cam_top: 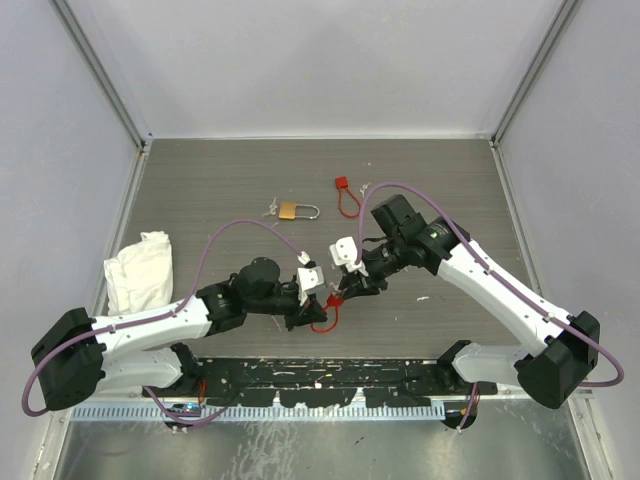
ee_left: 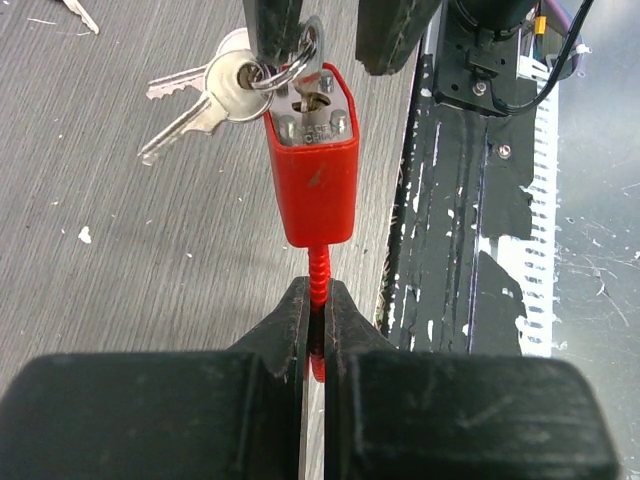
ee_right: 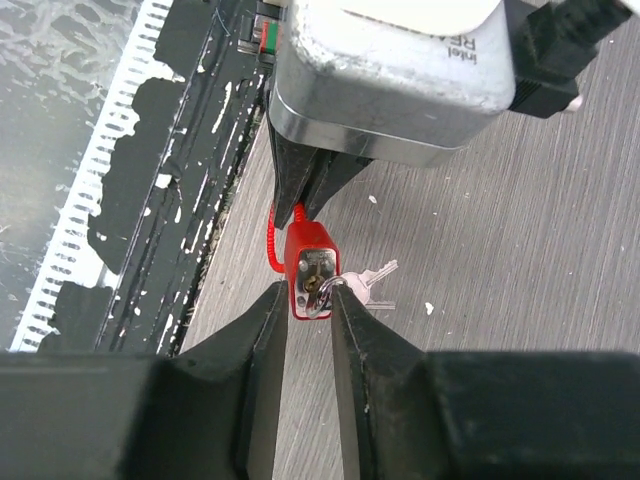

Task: Lock with the key
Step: Lock the lock.

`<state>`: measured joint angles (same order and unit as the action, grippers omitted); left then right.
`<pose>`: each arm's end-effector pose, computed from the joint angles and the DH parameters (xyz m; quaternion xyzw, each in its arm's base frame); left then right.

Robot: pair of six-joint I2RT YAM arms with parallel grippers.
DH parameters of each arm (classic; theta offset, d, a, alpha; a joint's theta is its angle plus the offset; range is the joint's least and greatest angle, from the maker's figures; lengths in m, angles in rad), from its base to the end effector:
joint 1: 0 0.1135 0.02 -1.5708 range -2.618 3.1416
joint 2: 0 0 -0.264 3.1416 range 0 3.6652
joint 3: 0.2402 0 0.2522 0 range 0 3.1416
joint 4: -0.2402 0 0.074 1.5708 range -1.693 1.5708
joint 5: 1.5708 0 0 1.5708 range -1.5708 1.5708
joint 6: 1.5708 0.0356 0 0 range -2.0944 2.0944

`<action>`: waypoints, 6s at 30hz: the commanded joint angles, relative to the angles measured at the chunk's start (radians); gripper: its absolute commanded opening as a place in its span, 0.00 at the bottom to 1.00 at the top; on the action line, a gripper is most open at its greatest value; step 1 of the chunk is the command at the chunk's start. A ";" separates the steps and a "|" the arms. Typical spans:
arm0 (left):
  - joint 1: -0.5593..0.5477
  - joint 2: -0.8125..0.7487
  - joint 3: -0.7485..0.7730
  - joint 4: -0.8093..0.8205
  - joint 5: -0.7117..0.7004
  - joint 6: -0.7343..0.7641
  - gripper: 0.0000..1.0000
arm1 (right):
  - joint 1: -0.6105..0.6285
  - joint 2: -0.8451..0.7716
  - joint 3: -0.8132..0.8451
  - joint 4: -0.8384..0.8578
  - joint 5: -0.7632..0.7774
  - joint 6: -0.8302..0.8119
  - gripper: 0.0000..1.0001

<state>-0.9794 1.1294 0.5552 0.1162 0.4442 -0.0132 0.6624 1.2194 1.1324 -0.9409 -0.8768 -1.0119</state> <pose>0.1215 -0.2083 0.2226 0.4878 0.6795 -0.4098 0.3639 0.1632 0.1620 0.3170 -0.7241 0.4995 0.3605 0.3102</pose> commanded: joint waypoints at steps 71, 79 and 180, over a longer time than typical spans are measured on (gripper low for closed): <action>0.238 0.414 0.184 0.057 0.666 -0.321 0.00 | -0.118 -0.183 -0.057 -0.152 -0.143 -0.228 0.01; 0.239 0.451 0.212 -0.026 0.661 -0.287 0.00 | -0.127 -0.111 0.041 -0.109 -0.132 -0.039 0.01; 0.126 0.432 0.328 -0.439 0.493 -0.051 0.00 | -0.120 -0.153 -0.201 -0.065 -0.035 -0.229 0.01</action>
<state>-0.8589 1.5375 0.8764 -0.2852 0.9398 -0.0494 0.5510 1.0836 0.8948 -0.9974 -0.9401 -1.2667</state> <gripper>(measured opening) 0.029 0.039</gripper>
